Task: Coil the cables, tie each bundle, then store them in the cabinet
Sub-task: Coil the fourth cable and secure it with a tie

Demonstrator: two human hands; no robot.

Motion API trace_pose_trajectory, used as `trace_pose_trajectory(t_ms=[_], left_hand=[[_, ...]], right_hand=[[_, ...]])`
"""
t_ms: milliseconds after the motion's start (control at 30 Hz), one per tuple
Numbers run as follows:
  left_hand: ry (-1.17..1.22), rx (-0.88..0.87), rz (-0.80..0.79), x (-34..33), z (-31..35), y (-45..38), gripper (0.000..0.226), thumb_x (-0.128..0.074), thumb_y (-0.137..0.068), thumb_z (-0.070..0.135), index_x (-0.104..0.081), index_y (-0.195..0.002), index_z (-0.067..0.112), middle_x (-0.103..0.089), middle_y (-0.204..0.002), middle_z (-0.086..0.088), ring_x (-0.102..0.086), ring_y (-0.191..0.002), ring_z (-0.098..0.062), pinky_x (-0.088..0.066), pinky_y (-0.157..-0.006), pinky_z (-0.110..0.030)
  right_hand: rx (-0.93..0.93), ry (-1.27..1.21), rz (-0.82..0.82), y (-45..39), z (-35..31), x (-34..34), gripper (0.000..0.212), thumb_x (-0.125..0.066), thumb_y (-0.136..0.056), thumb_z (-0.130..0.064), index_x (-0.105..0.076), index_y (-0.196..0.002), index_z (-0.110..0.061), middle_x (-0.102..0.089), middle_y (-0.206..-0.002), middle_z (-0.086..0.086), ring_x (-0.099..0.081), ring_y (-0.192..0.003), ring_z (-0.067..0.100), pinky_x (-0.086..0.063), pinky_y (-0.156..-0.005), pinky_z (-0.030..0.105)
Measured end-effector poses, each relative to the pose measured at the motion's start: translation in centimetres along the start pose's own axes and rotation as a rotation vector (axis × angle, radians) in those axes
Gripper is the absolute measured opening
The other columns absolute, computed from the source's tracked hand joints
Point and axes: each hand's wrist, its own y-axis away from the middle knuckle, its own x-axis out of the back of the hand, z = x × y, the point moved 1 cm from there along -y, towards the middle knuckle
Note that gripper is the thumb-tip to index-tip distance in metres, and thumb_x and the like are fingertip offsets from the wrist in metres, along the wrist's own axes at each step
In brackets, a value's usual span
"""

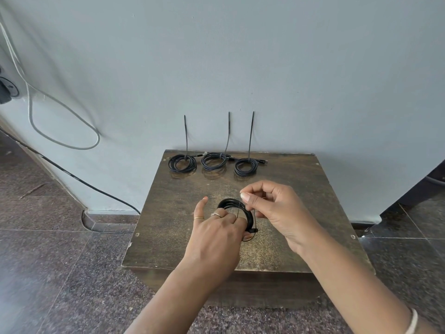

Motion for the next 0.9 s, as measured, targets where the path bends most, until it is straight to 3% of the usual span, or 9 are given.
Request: trace_pose_trajectory(t_ms=[100, 900], left_hand=[[-0.011, -0.011, -0.007, -0.03, 0.07, 0.1, 0.018, -0.048, -0.091, 0.021, -0.055, -0.108, 0.023, -0.063, -0.094, 0.008, -0.056, -0.105, -0.017, 0.001, -0.112, -0.054], [0.014, -0.013, -0.02, 0.24, -0.14, 0.08, 0.009, -0.046, -0.093, 0.023, -0.054, -0.096, 0.025, -0.062, -0.091, 0.009, -0.054, -0.103, -0.015, 0.0, -0.112, -0.053]], right_hand=[[0.0, -0.003, -0.014, 0.01, 0.16, -0.25, 0.005, -0.071, -0.084, -0.011, -0.072, -0.088, -0.012, -0.073, -0.08, 0.009, -0.069, -0.073, 0.009, -0.054, -0.066, 0.023], [-0.036, -0.154, 0.031, 0.06, 0.29, -0.48, 0.006, -0.069, -0.085, -0.008, -0.071, -0.09, -0.007, -0.073, -0.082, 0.01, -0.068, -0.073, 0.012, -0.054, -0.064, 0.023]])
